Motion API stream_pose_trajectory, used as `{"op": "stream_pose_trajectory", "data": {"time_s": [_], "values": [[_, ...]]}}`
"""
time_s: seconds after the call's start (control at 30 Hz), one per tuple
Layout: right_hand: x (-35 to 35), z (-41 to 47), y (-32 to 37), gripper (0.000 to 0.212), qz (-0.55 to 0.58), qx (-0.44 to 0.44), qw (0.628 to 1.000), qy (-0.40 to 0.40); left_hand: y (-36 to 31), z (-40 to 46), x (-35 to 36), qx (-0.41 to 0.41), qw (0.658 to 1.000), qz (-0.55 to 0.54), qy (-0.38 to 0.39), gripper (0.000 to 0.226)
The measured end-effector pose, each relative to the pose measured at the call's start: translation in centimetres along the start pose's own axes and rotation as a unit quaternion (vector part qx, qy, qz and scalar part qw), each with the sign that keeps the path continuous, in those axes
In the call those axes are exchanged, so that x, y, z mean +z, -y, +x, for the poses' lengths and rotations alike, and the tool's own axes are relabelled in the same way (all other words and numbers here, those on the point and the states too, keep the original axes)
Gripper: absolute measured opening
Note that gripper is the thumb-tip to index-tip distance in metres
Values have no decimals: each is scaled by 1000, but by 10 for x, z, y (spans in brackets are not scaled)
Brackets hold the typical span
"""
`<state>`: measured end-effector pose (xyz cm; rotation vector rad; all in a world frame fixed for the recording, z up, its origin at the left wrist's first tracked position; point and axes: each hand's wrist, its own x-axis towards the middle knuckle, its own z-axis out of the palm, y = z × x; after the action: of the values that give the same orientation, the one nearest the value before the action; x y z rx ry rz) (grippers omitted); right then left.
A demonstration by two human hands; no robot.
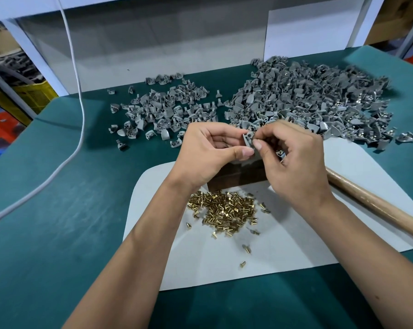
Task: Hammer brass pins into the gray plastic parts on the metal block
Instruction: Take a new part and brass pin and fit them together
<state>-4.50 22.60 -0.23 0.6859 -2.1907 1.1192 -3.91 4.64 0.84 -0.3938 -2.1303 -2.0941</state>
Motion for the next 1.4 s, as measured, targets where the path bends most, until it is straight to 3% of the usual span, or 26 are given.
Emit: {"op": "stream_pose_trajectory", "data": {"time_s": [0.37,0.57,0.63,0.7,0.8,1.03,1.13,1.3,1.4], "values": [[-1,4,2,3,-30,10,999,25,-3,0,1,33,994,109,-7,35],[-31,15,-11,5,-75,66,991,91,2,0,-4,24,978,205,-36,17],[-51,19,-30,9,-174,137,965,139,3,1,-11,8,964,262,-48,12],[-70,19,-46,18,-285,207,910,217,4,2,-17,-15,961,274,-45,9],[-80,15,-53,27,-309,240,869,304,5,2,-21,-39,965,259,-27,8],[-74,16,-55,23,-299,231,869,320,7,0,-24,-52,972,224,-38,11],[-81,26,-52,22,-253,241,901,258,8,1,-24,-52,971,234,-30,10],[-67,35,-8,13,-162,141,963,160,10,1,-23,-54,972,226,-13,9],[-45,31,15,28,-145,125,952,240,10,1,-22,-47,971,236,-13,10]]}}
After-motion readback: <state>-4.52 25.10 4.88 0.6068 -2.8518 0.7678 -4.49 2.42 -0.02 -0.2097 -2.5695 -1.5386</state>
